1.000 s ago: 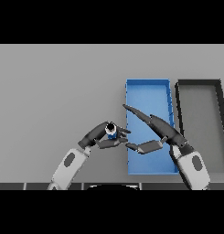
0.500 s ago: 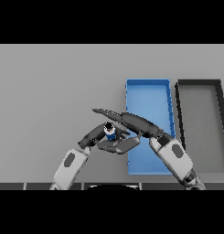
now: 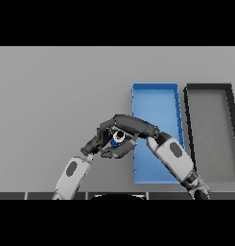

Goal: Pick up the blue pipe and place it into the blue bin.

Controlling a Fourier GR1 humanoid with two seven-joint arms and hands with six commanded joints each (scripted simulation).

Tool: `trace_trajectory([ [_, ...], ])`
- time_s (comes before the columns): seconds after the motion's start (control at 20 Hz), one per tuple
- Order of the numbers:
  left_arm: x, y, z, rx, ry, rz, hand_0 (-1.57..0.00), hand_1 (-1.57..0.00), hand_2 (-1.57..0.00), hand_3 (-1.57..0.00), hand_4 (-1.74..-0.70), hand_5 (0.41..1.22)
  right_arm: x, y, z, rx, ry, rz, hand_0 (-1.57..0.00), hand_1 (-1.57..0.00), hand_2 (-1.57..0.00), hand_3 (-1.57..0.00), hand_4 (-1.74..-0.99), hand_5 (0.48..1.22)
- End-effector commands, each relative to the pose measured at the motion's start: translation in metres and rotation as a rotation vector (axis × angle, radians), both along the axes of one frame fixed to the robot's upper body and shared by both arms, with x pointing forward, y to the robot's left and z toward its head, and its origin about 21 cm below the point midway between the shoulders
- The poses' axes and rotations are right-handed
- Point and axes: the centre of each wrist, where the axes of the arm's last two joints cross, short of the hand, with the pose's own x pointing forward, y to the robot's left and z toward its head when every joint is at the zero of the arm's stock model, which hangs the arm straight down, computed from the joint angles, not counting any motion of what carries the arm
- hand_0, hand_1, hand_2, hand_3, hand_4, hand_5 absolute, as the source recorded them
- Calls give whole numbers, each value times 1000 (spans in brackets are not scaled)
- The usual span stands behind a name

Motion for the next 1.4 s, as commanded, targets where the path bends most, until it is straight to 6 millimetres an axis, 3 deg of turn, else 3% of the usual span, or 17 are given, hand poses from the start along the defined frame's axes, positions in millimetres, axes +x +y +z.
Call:
trace_trajectory([
  [0.0,3,-1,1,2,0,9,-1571,-1571,-1571,-1571,-1645,1221,1,4,-1,0,11,-4,-1015,-1015,-1042,-872,-1514,550],
  [0.1,1,-5,-3,-46,22,-11,-1571,-1571,-1571,-1523,-1677,1221,0,5,-4,29,42,8,-1215,-1215,-1233,-1021,-1581,650],
  [0.15,1,-3,-3,-72,24,-16,-1571,-1571,-1571,-1532,-1690,1221,-1,6,-5,55,52,16,-1286,-1287,-1300,-1102,-1606,765],
  [0.25,1,-4,-1,-82,30,-18,-1571,-1571,-1571,-1490,-1707,1221,-1,9,-7,79,41,33,-1389,-1389,-1398,-1250,-1648,929],
  [0.35,3,-5,-1,-84,30,-34,-1571,-1571,-1571,-1441,-1718,1221,-5,7,-8,87,17,35,-1454,-1454,-1460,-1357,-1680,1034],
  [0.5,2,-1,-2,-85,15,-33,-1571,-1571,-1571,-1433,-1728,1221,-8,11,-10,107,1,44,-1511,-1511,-1514,-1462,-1710,1125],
  [0.75,1,0,1,-69,-52,20,-1571,-1571,-1571,-1454,-1724,1221,-11,15,-11,145,9,19,-1551,-1551,-1552,-1535,-1731,1190],
  [0.8,4,3,3,-43,-62,36,-1462,-1342,-1293,-1166,-1599,1221,-10,12,-10,145,-6,8,-1555,-1555,-1556,-1542,-1733,1196],
  [0.85,4,6,3,-24,-59,16,-1169,-1073,-1034,-933,-1475,1221,-11,15,-10,138,-6,4,-1558,-1558,-1559,-1548,-1734,1201],
  [1.0,6,7,1,32,-66,-51,-598,-549,-529,-477,-1206,1221,-16,18,-11,120,19,-18,-1565,-1565,-1565,-1559,-1738,1211],
  [1.15,5,8,2,78,-55,-32,-306,-281,-270,-244,-1047,938,-18,16,-10,109,12,-27,-1568,-1568,-1568,-1565,-1739,1216],
  [1.35,6,11,-4,85,6,-4,-125,-114,-110,-99,-970,647,-16,18,-11,113,1,-43,-1570,-1570,-1570,-1569,-1740,1219],
])
